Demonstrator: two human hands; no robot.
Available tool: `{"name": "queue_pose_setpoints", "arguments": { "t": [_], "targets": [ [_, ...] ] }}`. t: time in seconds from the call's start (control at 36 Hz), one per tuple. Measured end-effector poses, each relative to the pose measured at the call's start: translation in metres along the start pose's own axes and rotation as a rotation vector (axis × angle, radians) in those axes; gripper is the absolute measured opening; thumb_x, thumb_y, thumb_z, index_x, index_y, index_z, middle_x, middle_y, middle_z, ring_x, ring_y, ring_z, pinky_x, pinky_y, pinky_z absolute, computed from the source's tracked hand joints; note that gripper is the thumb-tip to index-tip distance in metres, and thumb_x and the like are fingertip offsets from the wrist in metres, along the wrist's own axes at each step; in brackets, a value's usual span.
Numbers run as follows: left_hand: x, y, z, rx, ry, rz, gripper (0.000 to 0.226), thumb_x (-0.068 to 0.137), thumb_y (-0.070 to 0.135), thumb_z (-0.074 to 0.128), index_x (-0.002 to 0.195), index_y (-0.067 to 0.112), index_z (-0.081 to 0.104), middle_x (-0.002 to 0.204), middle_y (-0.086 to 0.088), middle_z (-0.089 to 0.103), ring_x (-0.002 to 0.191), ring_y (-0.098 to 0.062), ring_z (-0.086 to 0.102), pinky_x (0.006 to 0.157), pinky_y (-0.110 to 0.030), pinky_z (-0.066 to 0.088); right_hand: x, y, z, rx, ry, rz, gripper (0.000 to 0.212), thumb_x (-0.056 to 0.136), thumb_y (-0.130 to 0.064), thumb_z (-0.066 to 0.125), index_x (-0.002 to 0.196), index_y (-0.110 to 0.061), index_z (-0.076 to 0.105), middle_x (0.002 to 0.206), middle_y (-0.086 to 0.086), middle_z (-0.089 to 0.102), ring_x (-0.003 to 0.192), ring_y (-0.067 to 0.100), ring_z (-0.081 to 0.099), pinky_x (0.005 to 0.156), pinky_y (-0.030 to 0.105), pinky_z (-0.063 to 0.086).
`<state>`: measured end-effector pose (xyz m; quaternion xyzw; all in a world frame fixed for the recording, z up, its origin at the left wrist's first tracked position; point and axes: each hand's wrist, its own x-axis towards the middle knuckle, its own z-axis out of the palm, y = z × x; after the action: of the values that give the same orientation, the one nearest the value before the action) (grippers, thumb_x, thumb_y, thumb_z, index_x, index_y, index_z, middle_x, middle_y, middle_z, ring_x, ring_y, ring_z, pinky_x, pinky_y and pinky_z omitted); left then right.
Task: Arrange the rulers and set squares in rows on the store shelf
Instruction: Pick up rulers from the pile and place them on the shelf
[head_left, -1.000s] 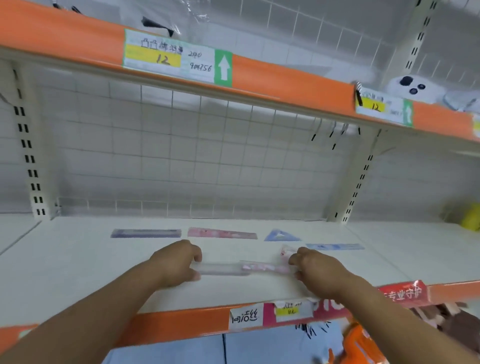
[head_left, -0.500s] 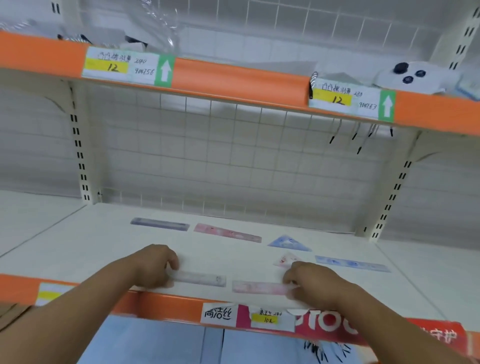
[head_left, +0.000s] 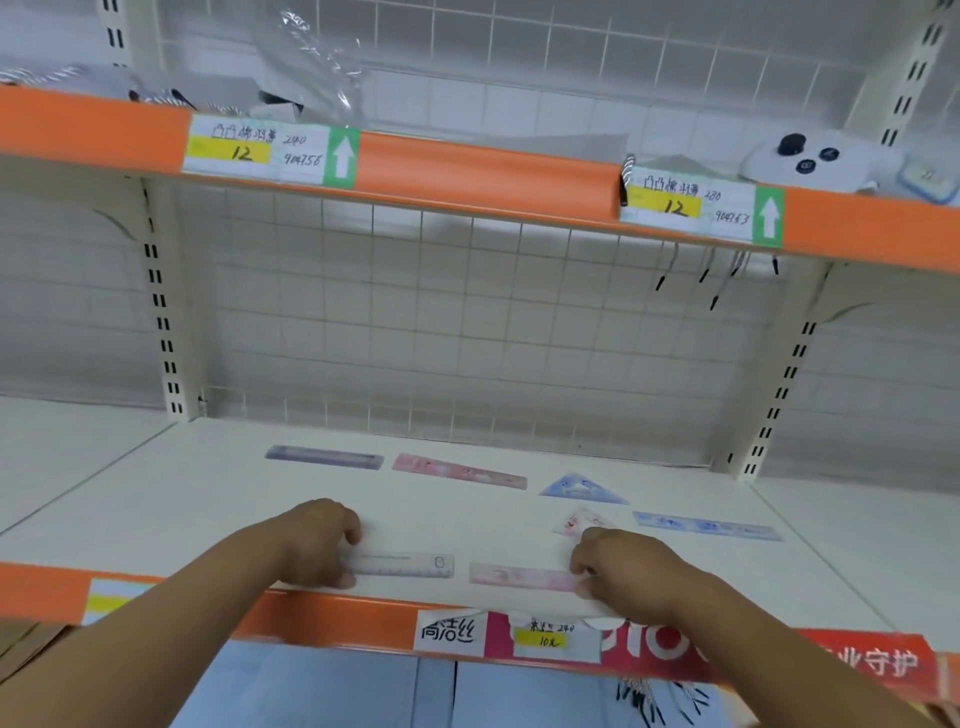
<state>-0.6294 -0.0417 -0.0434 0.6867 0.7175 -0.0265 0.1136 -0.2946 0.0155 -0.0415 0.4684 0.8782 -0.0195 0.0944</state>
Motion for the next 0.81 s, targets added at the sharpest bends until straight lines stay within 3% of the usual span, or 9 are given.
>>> {"name": "queue_pose_setpoints", "arguments": {
  "t": [0.08, 0.17, 0.25, 0.36, 0.5, 0.64, 0.81],
  "targets": [
    [-0.001, 0.0, 0.0, 0.006, 0.001, 0.007, 0.053, 0.084, 0.037, 0.069, 0.131, 0.024, 0.049, 0.129, 0.001, 0.047, 0.118, -0.016, 0.048, 0.097, -0.021, 0.037, 0.0, 0.001, -0.002, -0.006, -0.004, -0.011, 0.023, 0.095, -0.015, 0.045, 0.102, -0.022, 0.065, 0.101, -0.006, 0.051, 0.096, 0.018, 0.05, 0.077, 0.03, 0.041],
    [-0.001, 0.0, 0.001, 0.01, 0.0, 0.007, 0.053, 0.084, 0.039, 0.068, 0.131, 0.025, 0.049, 0.128, 0.001, 0.047, 0.117, -0.015, 0.048, 0.097, -0.022, 0.038, 0.0, 0.001, -0.008, 0.009, -0.02, -0.002, 0.034, 0.089, -0.003, 0.042, 0.077, -0.034, 0.049, 0.082, -0.016, 0.039, 0.088, 0.015, 0.042, 0.072, 0.026, 0.038],
    [-0.002, -0.001, 0.001, 0.011, 0.001, 0.01, 0.053, 0.084, 0.039, 0.068, 0.131, 0.025, 0.049, 0.128, 0.001, 0.047, 0.116, -0.015, 0.048, 0.097, -0.021, 0.037, 0.003, 0.003, -0.011, 0.025, -0.041, 0.02, 0.031, 0.09, -0.004, 0.042, 0.083, -0.032, 0.051, 0.091, -0.012, 0.044, 0.093, 0.016, 0.048, 0.082, 0.03, 0.042],
    [-0.002, -0.001, 0.0, 0.01, -0.001, 0.012, 0.053, 0.084, 0.039, 0.068, 0.132, 0.025, 0.048, 0.129, 0.001, 0.046, 0.117, -0.016, 0.048, 0.098, -0.022, 0.037, 0.006, 0.002, -0.011, 0.024, -0.083, 0.04, 0.029, 0.093, -0.006, 0.041, 0.107, -0.022, 0.061, 0.1, -0.007, 0.044, 0.092, 0.016, 0.045, 0.085, 0.032, 0.042],
    [-0.001, -0.002, 0.0, 0.006, 0.0, 0.015, 0.053, 0.083, 0.039, 0.069, 0.131, 0.025, 0.048, 0.128, 0.0, 0.047, 0.115, -0.016, 0.049, 0.096, -0.022, 0.038, 0.009, -0.001, -0.01, 0.024, -0.036, 0.067, 0.027, 0.094, -0.01, 0.041, 0.104, -0.02, 0.064, 0.102, -0.004, 0.049, 0.094, 0.018, 0.051, 0.08, 0.03, 0.042],
    [-0.001, -0.003, 0.002, -0.009, -0.005, 0.019, 0.053, 0.083, 0.039, 0.07, 0.13, 0.026, 0.049, 0.124, 0.001, 0.047, 0.108, -0.014, 0.048, 0.095, -0.022, 0.039, 0.011, -0.001, -0.009, 0.021, 0.0, 0.061, 0.027, 0.096, -0.019, 0.045, 0.114, -0.024, 0.064, 0.118, -0.003, 0.056, 0.106, 0.018, 0.054, 0.086, 0.029, 0.045],
    [0.001, -0.004, 0.002, -0.015, -0.007, 0.028, 0.052, 0.082, 0.039, 0.07, 0.128, 0.026, 0.049, 0.123, 0.002, 0.047, 0.097, -0.011, 0.042, 0.094, -0.022, 0.04, 0.013, 0.001, -0.007, 0.05, -0.028, 0.035, 0.029, 0.093, -0.032, 0.056, 0.121, -0.026, 0.058, 0.105, -0.012, 0.044, 0.097, 0.009, 0.044, 0.085, 0.024, 0.04]
  ]
}}
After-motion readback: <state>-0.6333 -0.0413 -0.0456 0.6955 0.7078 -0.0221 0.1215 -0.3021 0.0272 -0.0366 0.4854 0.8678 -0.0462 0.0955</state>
